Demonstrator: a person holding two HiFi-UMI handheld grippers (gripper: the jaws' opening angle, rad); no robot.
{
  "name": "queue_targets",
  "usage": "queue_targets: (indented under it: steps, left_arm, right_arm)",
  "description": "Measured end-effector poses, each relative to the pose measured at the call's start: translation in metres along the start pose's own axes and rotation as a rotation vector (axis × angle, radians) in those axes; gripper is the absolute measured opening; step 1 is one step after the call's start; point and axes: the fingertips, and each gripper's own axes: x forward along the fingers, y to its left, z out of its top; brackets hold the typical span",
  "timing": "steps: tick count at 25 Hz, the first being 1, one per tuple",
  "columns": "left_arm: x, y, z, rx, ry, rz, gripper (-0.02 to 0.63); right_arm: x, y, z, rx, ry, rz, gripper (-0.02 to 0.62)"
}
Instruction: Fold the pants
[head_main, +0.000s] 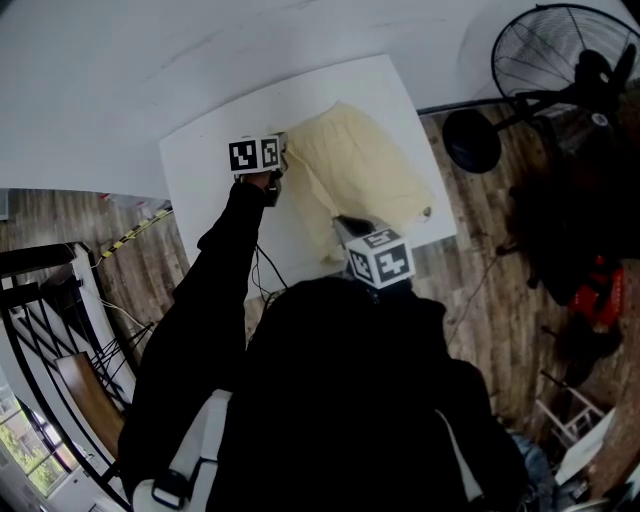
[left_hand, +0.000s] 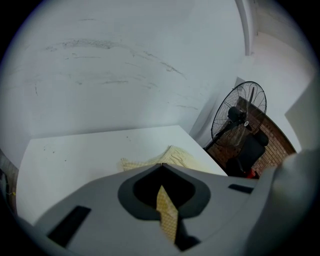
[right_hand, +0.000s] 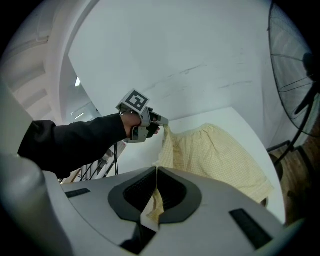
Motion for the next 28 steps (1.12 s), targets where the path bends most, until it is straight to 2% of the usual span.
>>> queue_targets:
  steps: [12,28]
  left_arm:
    - [0.030,-0.061,0.026,0.088,0.006,-0.059,0.006]
    - [0.083,-0.121,0.049,0.166,0.040,-0.105,0.006]
  right_arm:
    - [-0.021,-0.057,-0.006,0.090,0.014,-0.090,0.012]
    - [-0.058,-0.141,-0.007,0.143,0.037,-0.228,0.012]
